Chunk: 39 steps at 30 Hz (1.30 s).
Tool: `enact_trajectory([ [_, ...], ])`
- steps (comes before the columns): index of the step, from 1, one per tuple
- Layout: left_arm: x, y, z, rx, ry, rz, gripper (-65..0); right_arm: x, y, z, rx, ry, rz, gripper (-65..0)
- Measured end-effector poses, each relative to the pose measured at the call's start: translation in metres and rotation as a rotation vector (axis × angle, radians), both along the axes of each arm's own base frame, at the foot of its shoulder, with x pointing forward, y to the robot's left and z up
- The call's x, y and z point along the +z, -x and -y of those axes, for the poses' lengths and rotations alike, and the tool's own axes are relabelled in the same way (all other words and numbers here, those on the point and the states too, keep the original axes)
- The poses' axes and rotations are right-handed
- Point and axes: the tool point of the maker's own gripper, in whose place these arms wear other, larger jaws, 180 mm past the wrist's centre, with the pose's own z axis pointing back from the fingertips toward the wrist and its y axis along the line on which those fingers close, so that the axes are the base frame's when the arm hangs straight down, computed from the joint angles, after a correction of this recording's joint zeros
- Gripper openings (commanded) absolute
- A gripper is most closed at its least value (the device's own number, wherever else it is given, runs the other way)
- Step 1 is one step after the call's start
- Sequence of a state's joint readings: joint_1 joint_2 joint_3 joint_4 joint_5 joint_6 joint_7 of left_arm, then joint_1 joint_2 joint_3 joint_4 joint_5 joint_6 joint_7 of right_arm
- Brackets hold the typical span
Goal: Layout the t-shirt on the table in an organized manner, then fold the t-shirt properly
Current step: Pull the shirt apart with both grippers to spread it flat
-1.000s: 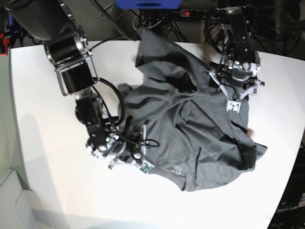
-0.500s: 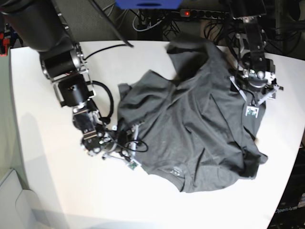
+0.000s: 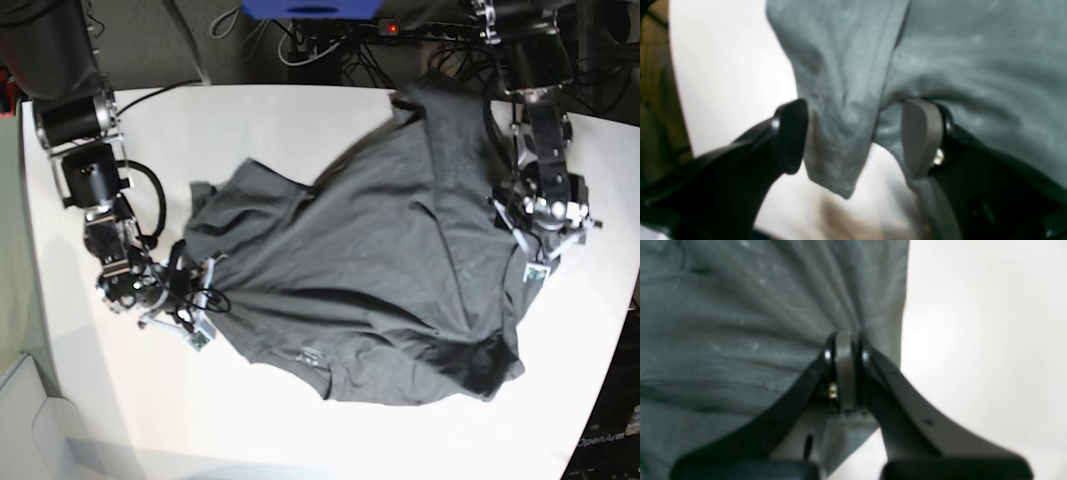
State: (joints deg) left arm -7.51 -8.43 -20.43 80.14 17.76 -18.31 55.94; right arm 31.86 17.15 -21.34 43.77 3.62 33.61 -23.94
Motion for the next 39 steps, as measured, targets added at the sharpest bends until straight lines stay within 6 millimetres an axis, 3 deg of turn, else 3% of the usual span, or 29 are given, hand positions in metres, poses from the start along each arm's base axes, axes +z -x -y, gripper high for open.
enact_trajectory([
  [6, 0.019, -0.048, -0.011, 0.024, 0.018, 0.038, -22.0, 0.002, 0.003, 0.051, -0.119, 0.007, 0.0, -63.1],
  [10, 0.031, -0.062, -0.018, 0.004, -0.005, 0.068, -22.0, 0.005, 0.008, 0.093, -0.186, 0.064, -0.013, -63.1],
  [13, 0.041, -0.069, -0.021, -0.046, -0.064, 0.077, -22.0, 0.006, 0.011, 0.107, -0.205, 0.085, -0.018, -63.1],
  [17, 0.049, -0.072, -0.021, -0.065, -0.085, 0.086, -22.0, 0.005, 0.012, 0.11, -0.21, 0.092, -0.024, -63.3],
  [22, 0.068, -0.055, -0.014, -0.054, -0.119, 0.093, -22.0, 0.007, 0.017, 0.113, -0.23, 0.078, -0.009, -63.3],
  [27, 0.061, -0.024, 0.059, -0.105, -0.003, 0.121, -22.0, 0.015, 0.028, 0.116, -0.238, 0.117, 0.003, -63.1],
  [31, 0.039, 0.011, 0.1, -0.084, 0.093, 0.074, -22.0, 0.038, 0.024, 0.101, -0.199, 0.143, 0.063, -63.1],
  [35, 0.004, 0.051, 0.133, -0.076, 0.184, -0.023, -22.0, 0.069, 0.011, 0.072, -0.151, 0.123, 0.148, -61.5],
  [39, -0.012, 0.061, 0.147, -0.095, 0.226, 0.002, -22.0, 0.076, 0.007, 0.063, -0.145, 0.127, 0.155, -56.7],
])
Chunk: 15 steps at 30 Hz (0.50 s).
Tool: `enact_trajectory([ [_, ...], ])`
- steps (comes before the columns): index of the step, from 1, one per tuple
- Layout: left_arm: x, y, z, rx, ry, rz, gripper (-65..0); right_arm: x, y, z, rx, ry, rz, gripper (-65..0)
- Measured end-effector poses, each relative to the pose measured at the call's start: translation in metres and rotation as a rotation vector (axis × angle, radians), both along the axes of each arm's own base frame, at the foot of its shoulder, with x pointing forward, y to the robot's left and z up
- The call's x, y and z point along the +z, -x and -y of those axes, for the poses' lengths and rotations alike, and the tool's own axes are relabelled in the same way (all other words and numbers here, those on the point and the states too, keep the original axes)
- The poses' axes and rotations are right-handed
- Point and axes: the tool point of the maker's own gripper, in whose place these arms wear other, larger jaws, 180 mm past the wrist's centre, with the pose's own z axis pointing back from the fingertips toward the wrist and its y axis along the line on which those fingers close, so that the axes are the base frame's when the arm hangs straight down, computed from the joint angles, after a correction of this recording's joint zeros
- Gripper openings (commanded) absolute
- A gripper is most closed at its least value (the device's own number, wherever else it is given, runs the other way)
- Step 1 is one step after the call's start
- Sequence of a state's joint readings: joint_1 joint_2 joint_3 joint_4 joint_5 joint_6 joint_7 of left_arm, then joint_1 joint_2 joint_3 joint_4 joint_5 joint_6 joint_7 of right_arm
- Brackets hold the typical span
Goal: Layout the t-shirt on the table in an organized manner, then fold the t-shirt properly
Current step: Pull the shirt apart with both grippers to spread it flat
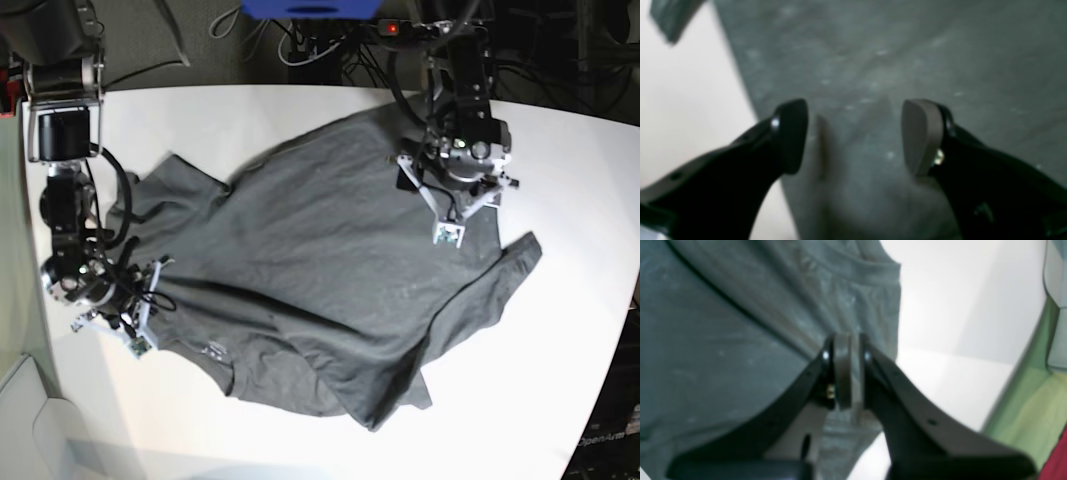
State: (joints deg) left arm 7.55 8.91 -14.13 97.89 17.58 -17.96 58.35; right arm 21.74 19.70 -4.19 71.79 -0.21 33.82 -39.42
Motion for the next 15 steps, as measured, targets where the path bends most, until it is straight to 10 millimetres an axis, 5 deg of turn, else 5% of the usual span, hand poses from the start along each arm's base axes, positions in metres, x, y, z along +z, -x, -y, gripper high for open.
enact_trajectory([
  [6, -0.014, -0.003, 0.006, -0.005, 0.036, 0.012, -22.0, 0.007, -0.036, -0.029, -0.009, -0.103, 0.002, -56.1],
  [10, -0.016, -0.006, 0.006, -0.001, 0.044, 0.021, -22.0, -0.006, -0.051, -0.025, -0.044, -0.141, -0.05, -56.1],
  [15, -0.014, -0.011, -0.021, -0.034, 0.01, 0.043, -22.0, -0.006, -0.054, -0.023, -0.045, -0.159, -0.035, -56.1],
])
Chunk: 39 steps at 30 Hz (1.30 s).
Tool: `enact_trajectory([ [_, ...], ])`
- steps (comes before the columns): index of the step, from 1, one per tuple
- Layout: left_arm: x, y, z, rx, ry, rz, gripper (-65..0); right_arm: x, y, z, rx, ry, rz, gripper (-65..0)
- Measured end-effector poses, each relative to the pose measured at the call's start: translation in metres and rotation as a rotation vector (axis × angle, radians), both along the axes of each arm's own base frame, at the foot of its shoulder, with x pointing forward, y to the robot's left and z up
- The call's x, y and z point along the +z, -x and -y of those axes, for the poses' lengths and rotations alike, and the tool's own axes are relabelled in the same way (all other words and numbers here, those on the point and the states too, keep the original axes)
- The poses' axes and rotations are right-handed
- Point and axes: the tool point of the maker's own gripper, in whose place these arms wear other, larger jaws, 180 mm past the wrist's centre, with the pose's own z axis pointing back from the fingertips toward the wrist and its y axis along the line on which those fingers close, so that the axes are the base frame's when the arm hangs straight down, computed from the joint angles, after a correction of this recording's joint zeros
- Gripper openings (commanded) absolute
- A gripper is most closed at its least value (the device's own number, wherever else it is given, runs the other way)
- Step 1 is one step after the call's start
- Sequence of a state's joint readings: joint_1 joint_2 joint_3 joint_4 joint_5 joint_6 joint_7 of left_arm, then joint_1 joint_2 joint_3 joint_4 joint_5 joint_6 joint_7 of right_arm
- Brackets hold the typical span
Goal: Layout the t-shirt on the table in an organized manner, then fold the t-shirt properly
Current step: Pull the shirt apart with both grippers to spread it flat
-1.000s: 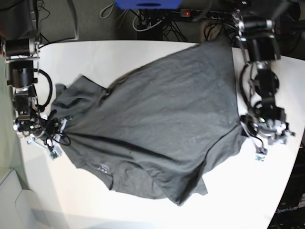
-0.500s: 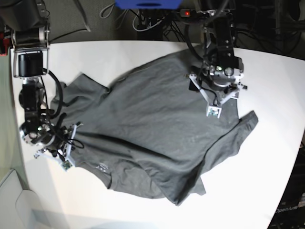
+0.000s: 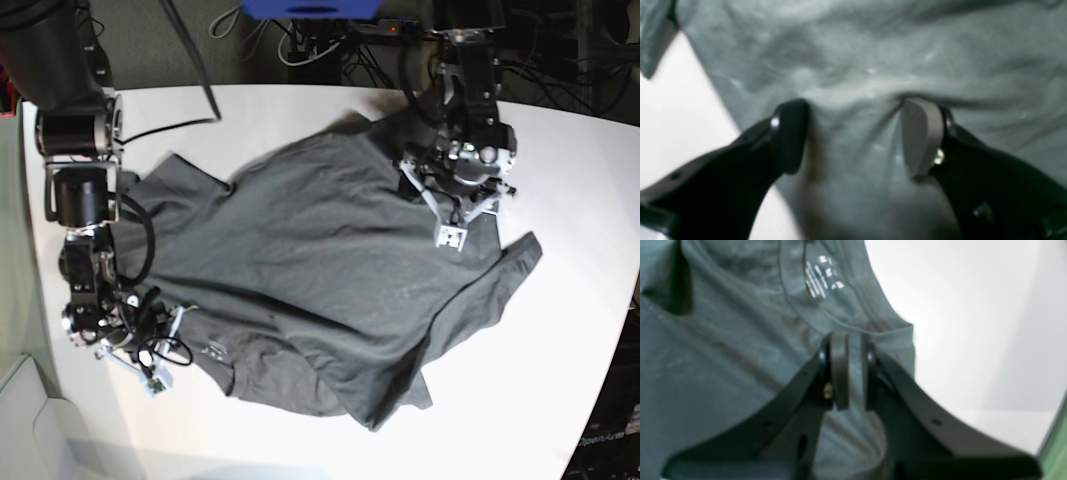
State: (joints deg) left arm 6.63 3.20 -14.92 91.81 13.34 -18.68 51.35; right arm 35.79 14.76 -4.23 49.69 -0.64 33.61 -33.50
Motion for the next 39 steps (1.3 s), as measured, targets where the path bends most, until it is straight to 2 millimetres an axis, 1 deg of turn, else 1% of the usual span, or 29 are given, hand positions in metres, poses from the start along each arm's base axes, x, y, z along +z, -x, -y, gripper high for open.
enact_trajectory([
  [1, 0.002, 0.0, -0.015, 0.019, -0.022, 0.003, -22.0, 0.0, 0.0, 0.0, 0.0, -0.001, 0.003, -56.1],
  [3, 0.007, -0.001, -0.054, 0.066, -0.102, -0.008, -22.0, 0.001, -0.001, -0.001, 0.002, -0.004, 0.005, -56.1],
  [5, 0.013, 0.002, -0.093, 0.107, -0.211, -0.049, -22.0, -0.001, 0.0, 0.0, 0.0, -0.002, 0.001, -56.1],
  [6, 0.015, 0.005, -0.108, 0.124, -0.239, -0.063, -22.0, -0.003, 0.002, 0.001, 0.0, -0.002, -0.004, -56.1],
  [8, 0.02, 0.009, -0.127, 0.141, -0.279, -0.085, -22.0, -0.011, 0.008, 0.001, 0.0, -0.001, -0.017, -56.1],
  [9, 0.022, 0.007, -0.132, 0.143, -0.289, -0.085, -22.0, -0.016, 0.013, 0.0, 0.001, -0.002, -0.031, -56.1],
  [11, 0.029, -0.001, -0.136, 0.14, -0.298, -0.067, -22.0, -0.023, 0.018, -0.002, 0.002, -0.002, -0.05, -56.2],
  [14, 0.04, -0.017, -0.133, 0.137, -0.294, -0.019, -22.0, -0.027, 0.021, -0.01, 0.008, -0.017, -0.053, -56.2],
  [15, 0.041, -0.019, -0.132, 0.136, -0.288, -0.014, -22.0, -0.03, 0.023, -0.013, 0.01, -0.024, -0.058, -56.2],
  [18, 0.042, -0.021, -0.132, 0.139, -0.289, -0.015, -22.0, -0.04, 0.03, -0.031, 0.03, -0.045, -0.082, -56.2],
  [20, 0.045, -0.024, -0.133, 0.142, -0.291, -0.005, -21.9, -0.043, 0.031, -0.044, 0.04, -0.063, -0.089, -56.2],
  [22, 0.047, -0.026, -0.133, 0.141, -0.292, 0.002, -21.9, -0.04, 0.028, -0.059, 0.056, -0.088, -0.078, -56.2],
  [24, 0.048, -0.025, -0.133, 0.142, -0.292, 0.003, -21.9, -0.034, 0.023, -0.068, 0.063, -0.106, -0.057, -56.2],
  [29, 0.047, -0.025, -0.131, 0.141, -0.287, 0.002, -21.9, -0.029, 0.019, -0.085, 0.08, -0.133, -0.044, -56.2],
  [31, 0.049, -0.025, -0.131, 0.14, -0.287, 0.01, -21.9, -0.022, 0.013, -0.092, 0.085, -0.163, 0.001, -56.2],
  [33, 0.059, -0.028, -0.131, 0.143, -0.296, 0.035, -21.9, -0.027, 0.015, -0.089, 0.08, -0.186, 0.015, -56.2],
  [34, 0.065, -0.031, -0.131, 0.143, -0.3, 0.055, -21.9, -0.035, 0.019, -0.084, 0.07, -0.194, -0.002, -56.2],
  [36, 0.077, -0.035, -0.13, 0.142, -0.308, 0.091, -21.9, -0.058, 0.031, -0.064, 0.045, -0.174, -0.051, -56.2],
  [37, 0.081, -0.036, -0.129, 0.142, -0.31, 0.102, -21.9, -0.059, 0.032, -0.057, 0.023, -0.21, -0.034, -56.2],
  [39, 0.086, -0.038, -0.126, 0.143, -0.305, 0.12, -21.9, -0.061, 0.032, -0.039, 0.006, -0.185, -0.038, -56.3],
])
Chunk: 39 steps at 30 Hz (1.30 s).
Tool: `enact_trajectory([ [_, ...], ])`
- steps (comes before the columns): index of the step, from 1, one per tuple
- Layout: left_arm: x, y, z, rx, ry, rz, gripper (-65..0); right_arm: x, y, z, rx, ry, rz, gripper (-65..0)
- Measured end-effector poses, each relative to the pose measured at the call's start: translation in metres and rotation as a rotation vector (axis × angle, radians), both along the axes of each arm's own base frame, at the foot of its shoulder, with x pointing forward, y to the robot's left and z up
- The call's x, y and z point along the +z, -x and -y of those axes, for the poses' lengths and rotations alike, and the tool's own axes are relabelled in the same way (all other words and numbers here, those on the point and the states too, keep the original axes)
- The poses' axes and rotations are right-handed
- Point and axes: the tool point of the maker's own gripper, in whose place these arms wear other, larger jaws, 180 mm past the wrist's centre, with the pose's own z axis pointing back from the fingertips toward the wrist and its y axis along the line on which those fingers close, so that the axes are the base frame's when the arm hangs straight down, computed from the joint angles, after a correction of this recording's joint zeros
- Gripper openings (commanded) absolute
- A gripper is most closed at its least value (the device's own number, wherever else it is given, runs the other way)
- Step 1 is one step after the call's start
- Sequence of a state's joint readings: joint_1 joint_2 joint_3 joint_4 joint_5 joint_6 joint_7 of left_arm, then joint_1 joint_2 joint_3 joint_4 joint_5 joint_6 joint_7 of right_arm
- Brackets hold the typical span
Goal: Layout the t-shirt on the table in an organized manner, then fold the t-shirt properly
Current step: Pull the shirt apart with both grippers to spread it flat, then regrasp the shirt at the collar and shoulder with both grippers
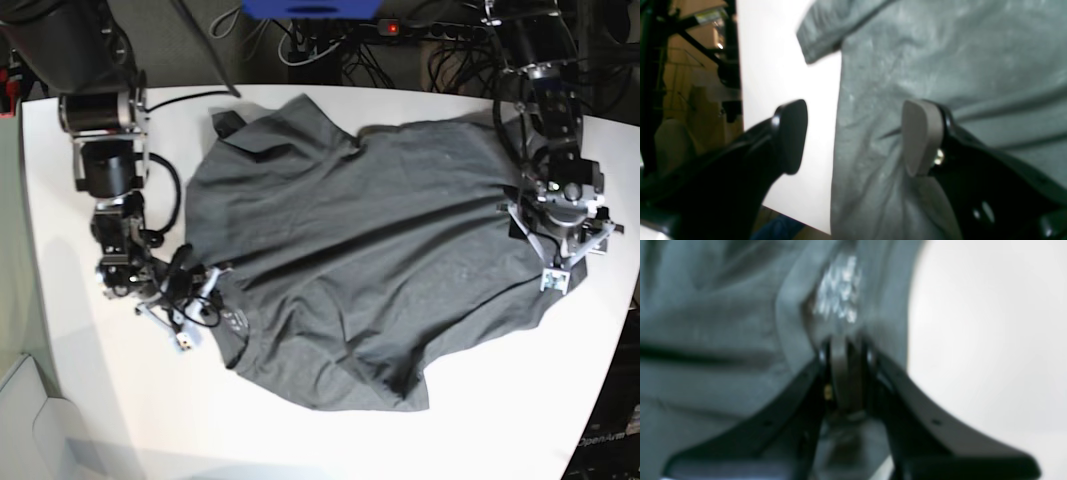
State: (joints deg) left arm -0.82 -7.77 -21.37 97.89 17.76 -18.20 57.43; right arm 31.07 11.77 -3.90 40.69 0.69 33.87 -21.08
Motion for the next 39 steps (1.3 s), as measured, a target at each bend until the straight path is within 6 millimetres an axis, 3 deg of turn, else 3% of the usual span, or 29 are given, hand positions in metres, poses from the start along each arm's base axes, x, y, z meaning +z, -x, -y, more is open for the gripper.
enact_trajectory([
  [8, 0.001, 0.003, 0.011, 0.028, 0.035, -0.014, -21.9, -0.001, 0.006, 0.052, -0.049, 0.074, -0.006, -58.5],
  [18, -0.02, 0.008, 0.059, 0.019, 0.167, -0.029, -21.9, -0.003, 0.034, 0.136, -0.231, 0.072, -0.006, -59.4],
  [25, -0.035, 0.022, 0.073, 0.015, 0.2, -0.068, -21.9, -0.003, 0.056, 0.184, -0.328, 0.093, -0.018, -59.3],
  [31, -0.047, 0.041, 0.072, 0.018, 0.194, -0.106, -21.9, 0.0, 0.066, 0.209, -0.41, 0.081, -0.021, -59.4],
  [34, -0.055, 0.057, 0.084, 0.019, 0.258, -0.122, -21.9, 0.001, 0.071, 0.22, -0.46, 0.064, -0.02, -59.2],
  [39, -0.045, 0.068, 0.1, -0.002, 0.361, -0.075, -21.9, 0.003, 0.074, 0.227, -0.489, 0.058, -0.02, -59.1],
])
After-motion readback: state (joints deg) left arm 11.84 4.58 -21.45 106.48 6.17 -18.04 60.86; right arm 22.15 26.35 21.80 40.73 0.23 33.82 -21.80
